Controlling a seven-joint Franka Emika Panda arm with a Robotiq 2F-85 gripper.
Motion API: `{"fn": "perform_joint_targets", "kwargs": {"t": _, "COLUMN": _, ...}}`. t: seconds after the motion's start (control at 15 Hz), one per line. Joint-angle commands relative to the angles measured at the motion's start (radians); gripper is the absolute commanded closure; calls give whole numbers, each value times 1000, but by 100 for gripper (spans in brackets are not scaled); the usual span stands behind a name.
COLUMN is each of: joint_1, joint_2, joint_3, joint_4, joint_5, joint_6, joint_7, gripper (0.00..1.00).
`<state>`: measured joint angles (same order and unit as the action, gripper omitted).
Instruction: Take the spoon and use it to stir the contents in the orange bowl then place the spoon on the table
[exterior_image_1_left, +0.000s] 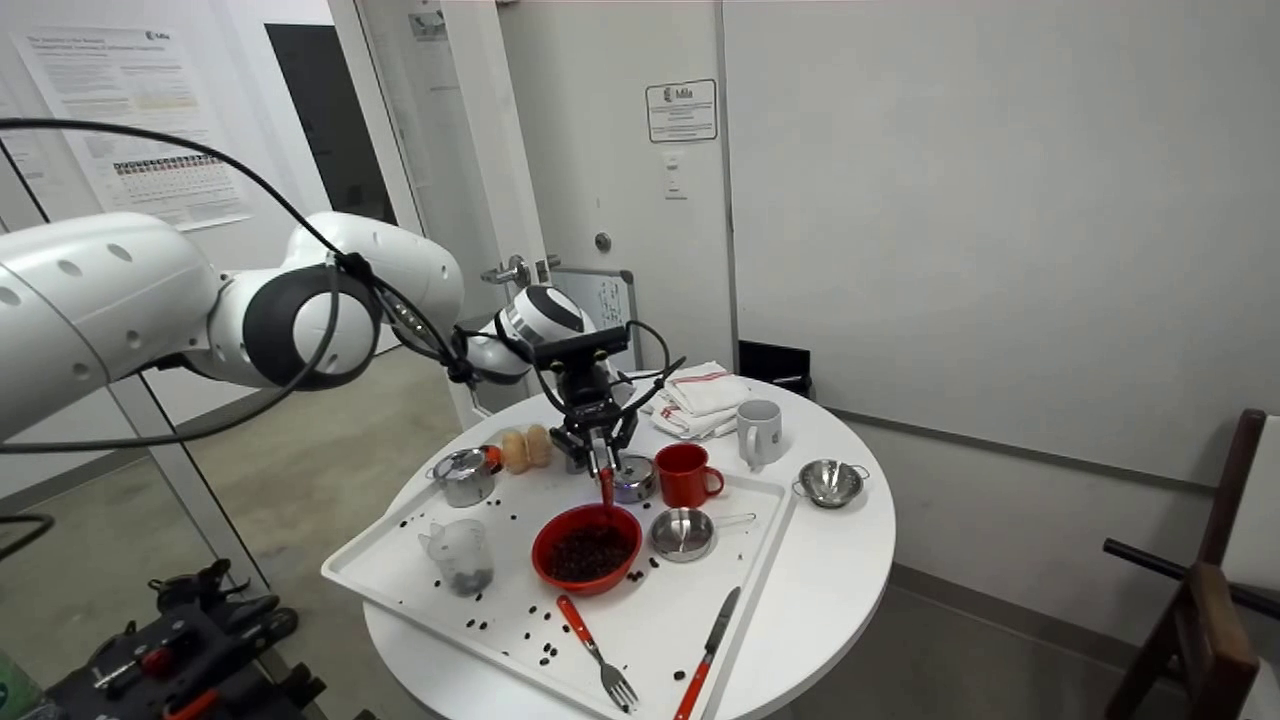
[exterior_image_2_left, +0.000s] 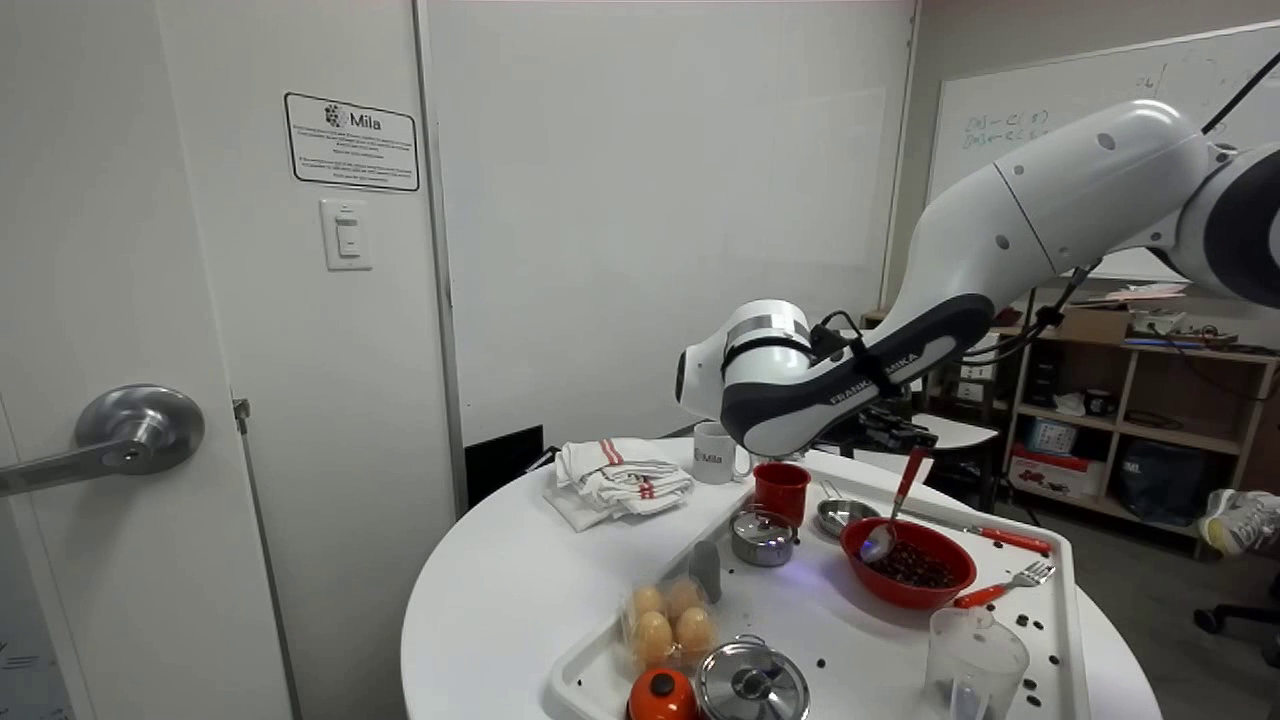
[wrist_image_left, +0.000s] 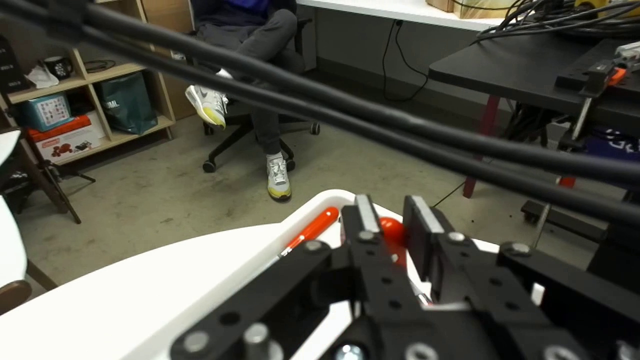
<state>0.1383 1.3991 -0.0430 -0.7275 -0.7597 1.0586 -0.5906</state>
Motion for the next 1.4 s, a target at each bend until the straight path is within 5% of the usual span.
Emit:
{"fn": "perform_joint_targets", "kwargs": {"t": 0.0, "joint_1": -26, "joint_2": 38, "joint_3": -27, "joint_4": 50, "joint_5": 23, "joint_6": -13, "joint_7": 1, "gripper": 92}}
{"fn": "perform_joint_targets", "kwargs": {"t": 0.67, "joint_1": -97, "joint_2": -31, "joint_3": 44, "joint_4": -63, "joint_5": 105, "joint_6": 3, "joint_7": 11, "gripper": 92}}
{"fn": "perform_joint_targets", "kwargs": {"t": 1.2, "joint_1": -54, "joint_2": -13, "joint_3": 87, "joint_4": 10, "joint_5": 118, "joint_6": -8, "joint_7": 4, "gripper": 92}}
{"fn": "perform_joint_targets", "kwargs": {"t": 1.33, "joint_1": -41, "joint_2": 9, "joint_3": 41, "joint_4": 58, "joint_5": 158, "joint_6": -19, "joint_7": 2, "gripper": 92}}
